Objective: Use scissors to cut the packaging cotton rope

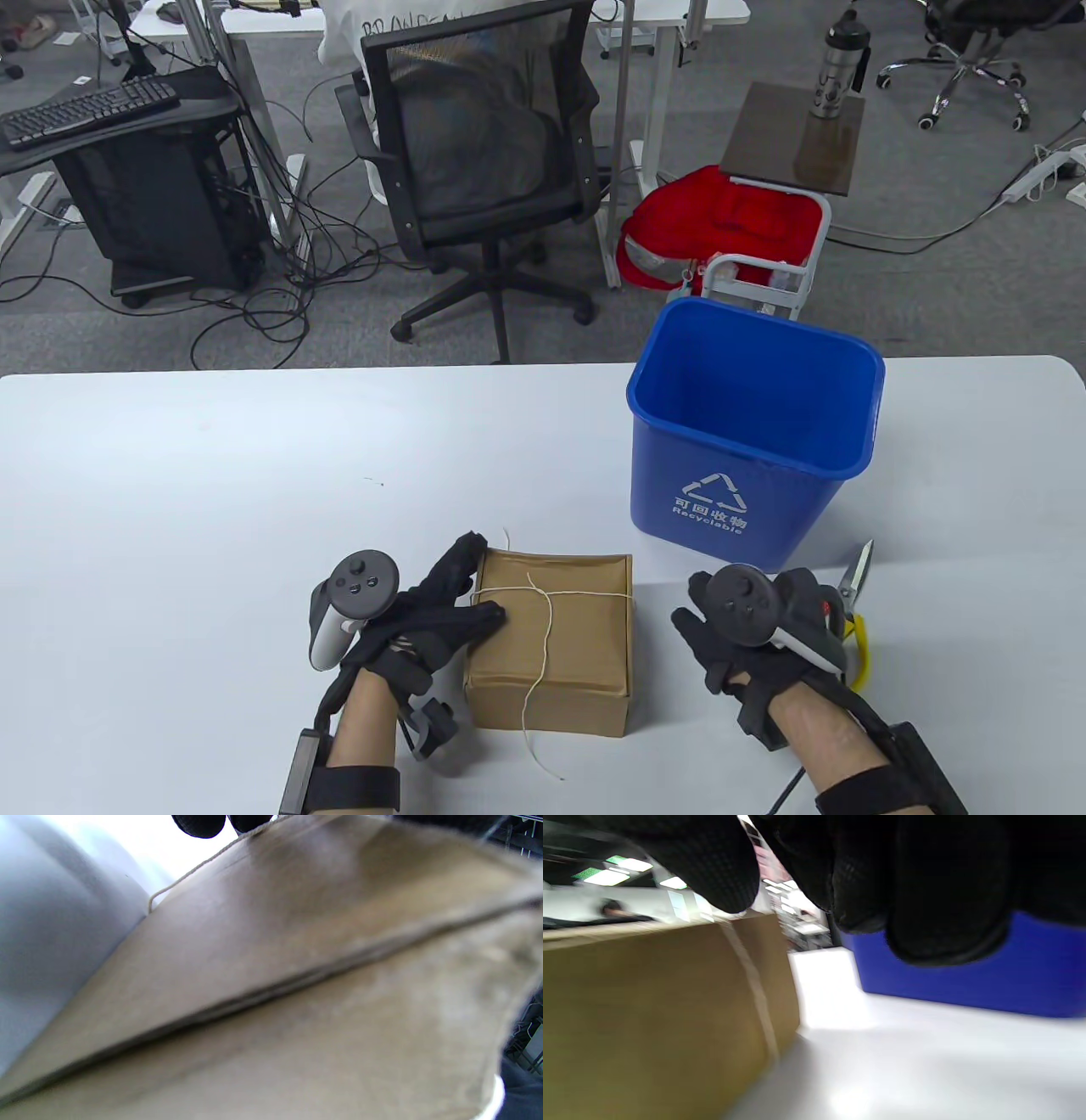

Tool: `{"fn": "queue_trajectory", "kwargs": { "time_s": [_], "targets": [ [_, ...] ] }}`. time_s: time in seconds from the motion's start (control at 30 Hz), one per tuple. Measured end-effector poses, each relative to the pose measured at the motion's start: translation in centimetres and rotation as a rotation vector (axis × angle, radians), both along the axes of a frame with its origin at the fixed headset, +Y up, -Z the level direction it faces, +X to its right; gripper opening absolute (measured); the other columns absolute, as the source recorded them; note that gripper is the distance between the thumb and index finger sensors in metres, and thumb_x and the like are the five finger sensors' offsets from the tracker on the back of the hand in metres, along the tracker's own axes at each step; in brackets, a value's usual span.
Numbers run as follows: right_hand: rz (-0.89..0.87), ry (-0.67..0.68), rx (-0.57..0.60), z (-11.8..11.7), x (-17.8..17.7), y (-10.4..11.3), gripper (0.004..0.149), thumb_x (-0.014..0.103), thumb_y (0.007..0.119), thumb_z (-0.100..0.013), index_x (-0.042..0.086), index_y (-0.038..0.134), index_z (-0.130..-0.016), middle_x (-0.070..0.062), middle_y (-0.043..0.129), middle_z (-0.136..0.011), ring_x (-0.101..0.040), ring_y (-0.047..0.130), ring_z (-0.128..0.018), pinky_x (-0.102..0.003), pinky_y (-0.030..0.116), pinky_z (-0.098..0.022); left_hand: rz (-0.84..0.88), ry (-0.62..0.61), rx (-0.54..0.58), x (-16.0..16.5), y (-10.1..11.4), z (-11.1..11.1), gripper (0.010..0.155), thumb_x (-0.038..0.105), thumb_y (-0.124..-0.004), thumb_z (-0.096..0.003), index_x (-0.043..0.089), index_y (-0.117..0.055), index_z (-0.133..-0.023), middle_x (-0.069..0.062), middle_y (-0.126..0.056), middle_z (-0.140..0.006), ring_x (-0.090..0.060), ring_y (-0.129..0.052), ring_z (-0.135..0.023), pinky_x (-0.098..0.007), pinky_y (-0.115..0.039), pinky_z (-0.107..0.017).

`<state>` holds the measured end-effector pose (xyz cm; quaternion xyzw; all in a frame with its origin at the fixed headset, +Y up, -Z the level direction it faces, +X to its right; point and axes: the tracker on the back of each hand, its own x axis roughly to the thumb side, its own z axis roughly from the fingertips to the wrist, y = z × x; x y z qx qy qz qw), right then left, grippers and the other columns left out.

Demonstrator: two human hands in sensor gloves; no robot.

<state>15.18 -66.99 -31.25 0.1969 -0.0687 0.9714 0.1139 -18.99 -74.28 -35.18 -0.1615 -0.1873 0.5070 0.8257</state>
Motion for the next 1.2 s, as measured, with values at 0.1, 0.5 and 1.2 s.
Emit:
{"fn": "queue_trajectory", "kwargs": {
  "time_s": [0.1,0.5,1.2],
  "targets": [
    [-0.051,0.140,0.155,0.3,-2.3,1.4,0.061,0.044,0.081,-0.046,0.003,0.077,-0.091,-0.024,0.093,-0.068,-0.042,0.099,-0.043,-0.061,0.086,-0.025,-0.002,0.000,0.002,0.0,0.0,0.0,0.089,0.046,-0.084,-0.0571,0.024,-0.023,-0.117,-0.031,-0.029,-0.117,-0.061,-0.039,-0.106,-0.080,-0.034,-0.068],
    [0.192,0.397,-0.500,-2.9,-8.8,-1.0,0.128,0.070,0.089,-0.033,0.007,0.007,-0.109,-0.036,0.015,-0.113,-0.063,0.016,-0.099,-0.089,0.023,-0.058,0.005,-0.005,0.000,0.0,-0.1,0.0,0.089,0.046,-0.085,-0.0569,0.024,-0.023,-0.117,-0.031,-0.029,-0.117,-0.061,-0.040,-0.106,-0.080,-0.035,-0.068],
    [0.101,0.341,-0.447,-4.1,-10.1,-2.7,0.133,0.072,0.098,-0.026,0.009,0.015,-0.110,-0.033,0.027,-0.113,-0.062,0.033,-0.096,-0.082,0.071,-0.039,0.063,-0.013,-0.011,-0.4,-0.9,-0.2,0.090,0.049,-0.086,-0.0556,0.026,-0.025,-0.118,-0.029,-0.033,-0.118,-0.059,-0.047,-0.106,-0.079,-0.041,-0.069]
  ]
}}
